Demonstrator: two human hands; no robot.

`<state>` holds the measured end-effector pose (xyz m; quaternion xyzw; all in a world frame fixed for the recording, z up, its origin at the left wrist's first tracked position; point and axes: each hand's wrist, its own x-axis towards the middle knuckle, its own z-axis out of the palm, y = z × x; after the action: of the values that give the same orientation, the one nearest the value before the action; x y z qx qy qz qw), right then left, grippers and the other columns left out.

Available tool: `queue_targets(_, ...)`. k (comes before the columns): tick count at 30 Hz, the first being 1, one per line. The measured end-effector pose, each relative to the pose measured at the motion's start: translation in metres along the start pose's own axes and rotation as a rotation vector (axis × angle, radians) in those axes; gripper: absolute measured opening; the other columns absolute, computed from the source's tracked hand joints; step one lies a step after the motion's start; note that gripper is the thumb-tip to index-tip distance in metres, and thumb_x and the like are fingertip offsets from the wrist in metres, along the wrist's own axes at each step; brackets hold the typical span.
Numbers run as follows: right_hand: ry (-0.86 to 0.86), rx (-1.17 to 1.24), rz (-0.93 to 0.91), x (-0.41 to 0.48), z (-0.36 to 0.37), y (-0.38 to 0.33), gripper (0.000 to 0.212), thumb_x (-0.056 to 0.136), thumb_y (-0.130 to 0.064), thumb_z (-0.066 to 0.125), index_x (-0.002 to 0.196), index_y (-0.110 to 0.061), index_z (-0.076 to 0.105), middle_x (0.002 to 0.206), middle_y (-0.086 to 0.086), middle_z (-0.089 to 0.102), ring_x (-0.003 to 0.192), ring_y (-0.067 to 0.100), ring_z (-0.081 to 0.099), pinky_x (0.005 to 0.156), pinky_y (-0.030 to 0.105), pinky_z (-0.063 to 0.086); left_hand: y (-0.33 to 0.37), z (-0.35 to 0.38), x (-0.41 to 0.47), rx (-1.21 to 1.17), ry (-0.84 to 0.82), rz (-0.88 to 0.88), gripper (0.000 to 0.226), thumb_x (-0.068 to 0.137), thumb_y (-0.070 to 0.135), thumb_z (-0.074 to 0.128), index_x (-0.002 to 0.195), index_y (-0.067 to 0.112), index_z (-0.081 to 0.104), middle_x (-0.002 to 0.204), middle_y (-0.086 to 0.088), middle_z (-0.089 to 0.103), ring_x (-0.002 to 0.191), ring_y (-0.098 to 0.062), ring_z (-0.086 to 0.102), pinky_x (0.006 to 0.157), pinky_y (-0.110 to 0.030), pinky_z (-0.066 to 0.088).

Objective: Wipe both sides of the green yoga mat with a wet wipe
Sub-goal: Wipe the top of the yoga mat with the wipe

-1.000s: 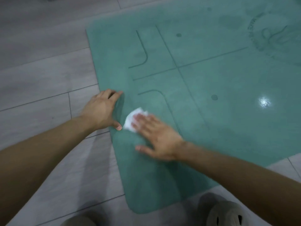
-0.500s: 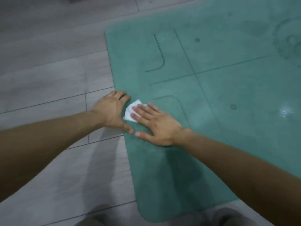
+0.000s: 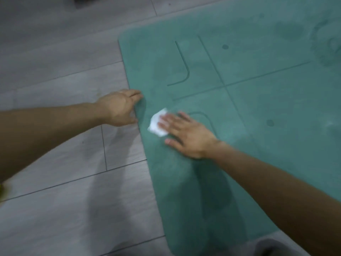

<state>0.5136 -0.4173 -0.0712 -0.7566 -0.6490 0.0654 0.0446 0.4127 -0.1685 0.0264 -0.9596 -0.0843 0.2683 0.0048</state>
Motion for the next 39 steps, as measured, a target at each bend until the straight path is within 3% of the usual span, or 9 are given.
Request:
queue_targets(3,0.065,0.066,0.621,-0.004,-0.012,0.064,0.088,0.101,-0.068,-0.003,0.168,-0.016,0.022,0.175,0.006,0.016,0.163,0.020,0.008,0.132,0.044,0.002,-0.012,0.015,0.014,-0.047,0.000,-0.032,0.082,0.100,0.031,0.061,0.167,0.011,0.020,0.175,-0.007,0.017,0.158,-0.028,0.026,0.128,-0.037,0.025)
queue_targets(5,0.110,0.117,0.794,0.002,-0.011,0.058,0.088,0.100,-0.070,0.005,0.168,-0.015,0.019,0.176,0.008,0.009,0.163,0.022,0.002,0.132,0.046,0.001,-0.021,0.018,0.020,-0.035,-0.037,-0.016,0.081,0.096,0.021,0.058,0.168,0.013,0.020,0.176,-0.003,0.017,0.158,-0.024,0.027,0.127,-0.038,0.028)
queue_targets(10,-0.004,0.001,-0.045,0.025,0.014,-0.035,0.075,0.107,-0.063,0.024,0.168,-0.020,0.022,0.176,0.004,0.012,0.163,0.019,0.004,0.132,0.043,0.004,-0.040,0.006,0.027,-0.004,-0.008,0.096,0.078,0.085,0.006,0.058,0.161,0.014,0.041,0.167,-0.002,0.037,0.150,-0.024,0.041,0.121,-0.036,0.037)
queue_targets(16,0.187,0.102,0.863,0.020,0.005,0.021,0.078,0.106,-0.062,0.017,0.166,-0.015,0.026,0.175,0.007,0.015,0.163,0.022,0.007,0.132,0.046,0.004,-0.047,0.013,0.028,-0.006,-0.042,0.112,0.087,0.087,0.005,0.057,0.167,0.023,0.026,0.175,0.004,0.019,0.158,-0.018,0.024,0.124,-0.032,0.029)
queue_targets(22,0.069,0.090,0.113,0.054,0.021,-0.082,0.071,0.108,-0.061,0.028,0.165,-0.018,0.032,0.174,0.006,0.020,0.163,0.020,0.009,0.132,0.045,0.008,-0.049,0.013,0.028,0.011,-0.032,0.139,0.087,0.088,0.005,0.057,0.168,0.022,0.026,0.175,0.005,0.019,0.158,-0.016,0.023,0.121,-0.030,0.030)
queue_targets(28,0.155,0.088,0.841,0.046,0.012,-0.018,0.078,0.106,-0.062,0.010,0.168,-0.016,0.021,0.176,0.009,0.011,0.163,0.025,0.004,0.132,0.047,0.003,-0.057,0.024,0.034,-0.025,0.006,0.176,0.086,0.096,0.028,0.070,0.168,0.022,0.024,0.175,0.000,0.019,0.158,-0.020,0.024,0.122,-0.029,0.027)
queue_targets(33,-0.004,0.073,0.274,0.084,0.014,-0.087,0.078,0.105,-0.065,0.003,0.169,-0.020,0.012,0.176,0.005,0.002,0.163,0.020,-0.007,0.132,0.045,0.001,-0.061,0.029,0.035,-0.067,0.046,0.188,0.088,0.093,0.037,0.075,0.167,0.025,0.028,0.173,0.003,0.023,0.156,-0.020,0.028,0.121,-0.034,0.031)
queue_targets(37,0.099,0.046,0.818,0.065,0.011,-0.036,0.079,0.105,-0.061,0.001,0.169,-0.015,0.013,0.176,0.008,0.006,0.163,0.024,0.000,0.132,0.046,0.001,-0.063,0.037,0.037,-0.101,0.051,0.188,0.093,0.090,0.038,0.078,0.167,0.026,0.027,0.174,0.004,0.022,0.157,-0.020,0.026,0.123,-0.035,0.032)
queue_targets(39,0.092,0.076,0.880,0.064,0.010,-0.035,0.081,0.105,-0.063,0.004,0.168,-0.014,0.013,0.176,0.012,0.004,0.163,0.026,-0.003,0.132,0.046,0.000,-0.064,0.030,0.039,-0.101,0.047,0.185,0.093,0.088,0.036,0.080,0.166,0.027,0.030,0.172,0.005,0.025,0.155,-0.019,0.029,0.121,-0.036,0.035)
